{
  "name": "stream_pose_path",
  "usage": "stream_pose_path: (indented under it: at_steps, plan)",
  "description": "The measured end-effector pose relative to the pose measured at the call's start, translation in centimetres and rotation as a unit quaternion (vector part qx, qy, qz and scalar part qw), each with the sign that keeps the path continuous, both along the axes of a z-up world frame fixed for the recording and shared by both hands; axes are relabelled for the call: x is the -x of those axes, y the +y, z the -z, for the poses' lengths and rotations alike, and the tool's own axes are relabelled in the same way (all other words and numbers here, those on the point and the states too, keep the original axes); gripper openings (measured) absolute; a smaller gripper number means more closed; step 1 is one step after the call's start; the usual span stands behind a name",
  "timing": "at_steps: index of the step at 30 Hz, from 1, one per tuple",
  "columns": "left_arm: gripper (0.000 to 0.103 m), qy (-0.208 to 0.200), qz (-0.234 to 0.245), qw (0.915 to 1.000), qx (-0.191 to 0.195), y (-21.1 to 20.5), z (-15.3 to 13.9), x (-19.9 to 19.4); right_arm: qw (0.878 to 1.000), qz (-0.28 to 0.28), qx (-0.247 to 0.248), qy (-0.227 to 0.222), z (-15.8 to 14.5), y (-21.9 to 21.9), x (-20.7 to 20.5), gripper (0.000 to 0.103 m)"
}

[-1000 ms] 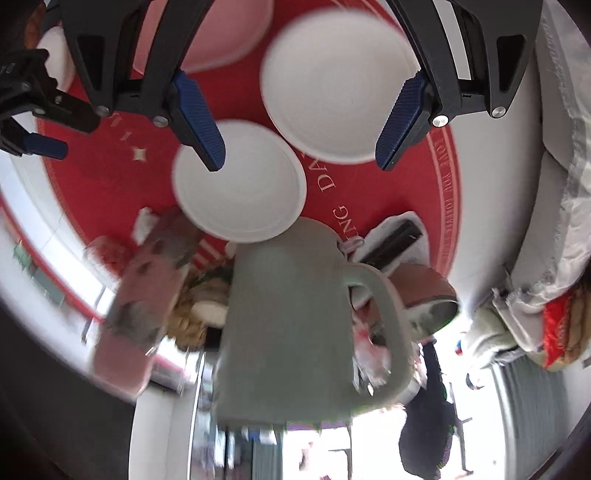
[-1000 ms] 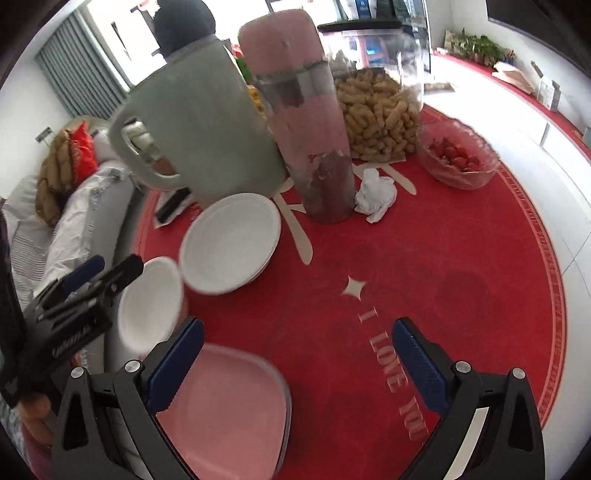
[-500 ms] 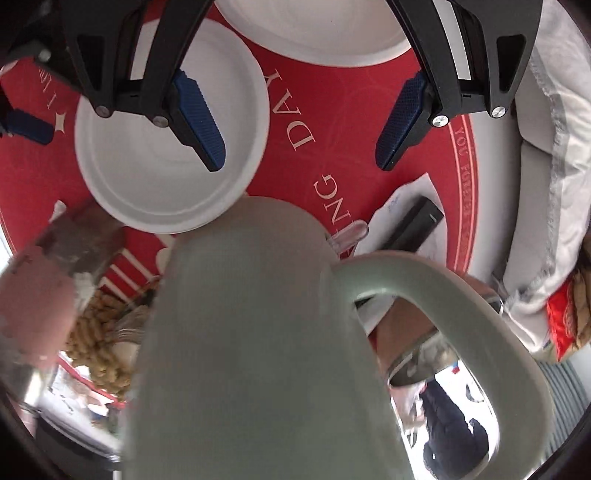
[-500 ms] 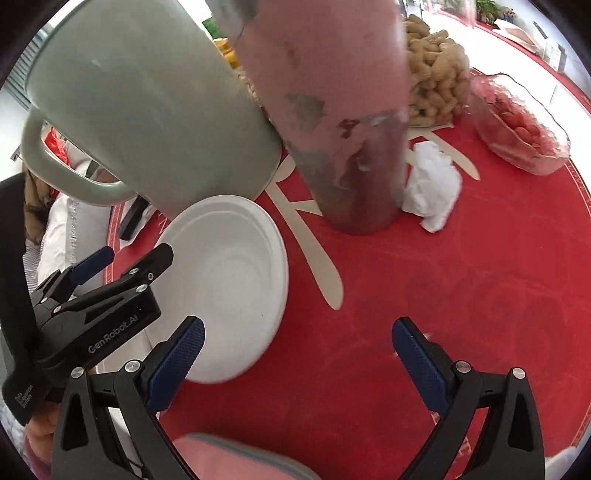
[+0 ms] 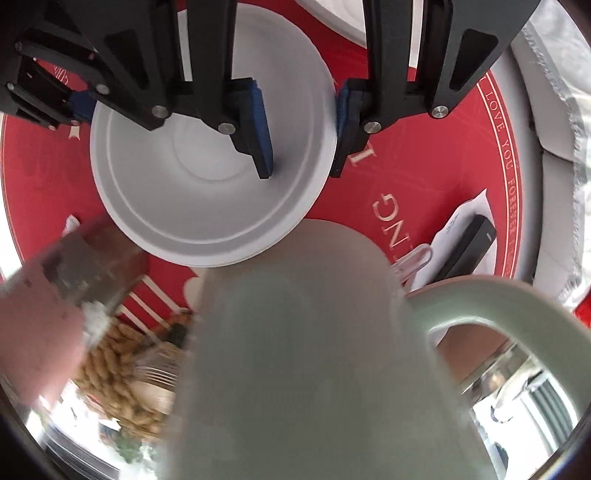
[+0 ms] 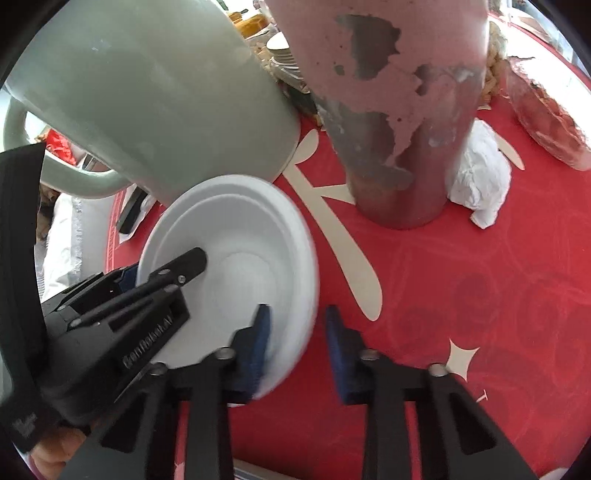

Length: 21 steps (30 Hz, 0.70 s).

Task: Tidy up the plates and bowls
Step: 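Lift the white bowl with the right gripper and carry it toward the placed bowl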

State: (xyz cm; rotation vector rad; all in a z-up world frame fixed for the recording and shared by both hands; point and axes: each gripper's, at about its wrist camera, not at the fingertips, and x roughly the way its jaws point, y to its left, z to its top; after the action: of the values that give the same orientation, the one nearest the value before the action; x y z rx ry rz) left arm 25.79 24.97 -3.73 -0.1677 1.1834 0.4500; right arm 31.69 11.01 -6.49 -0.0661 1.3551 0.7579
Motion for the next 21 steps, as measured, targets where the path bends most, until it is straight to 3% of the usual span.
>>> stream_pose_path:
  at_steps: [1, 9, 21]
  plan:
    - [0.032, 0.004, 0.008, 0.9999, -0.007, -0.7, 0.0, 0.0, 1.0, -0.004, 0.005, -0.002, 0.1, -0.2, 0.0, 0.019]
    - [0.032, 0.016, 0.062, 0.9979, -0.013, -5.7, 0.7, -0.5, 0.999, -0.017, 0.033, 0.027, 0.4, -5.3, -0.3, 0.019]
    - [0.033, 0.041, 0.127, 0.9901, -0.041, -16.1, 1.4, -1.8, 0.997, -0.017, 0.077, 0.0, -0.3, -12.7, -0.1, 0.021]
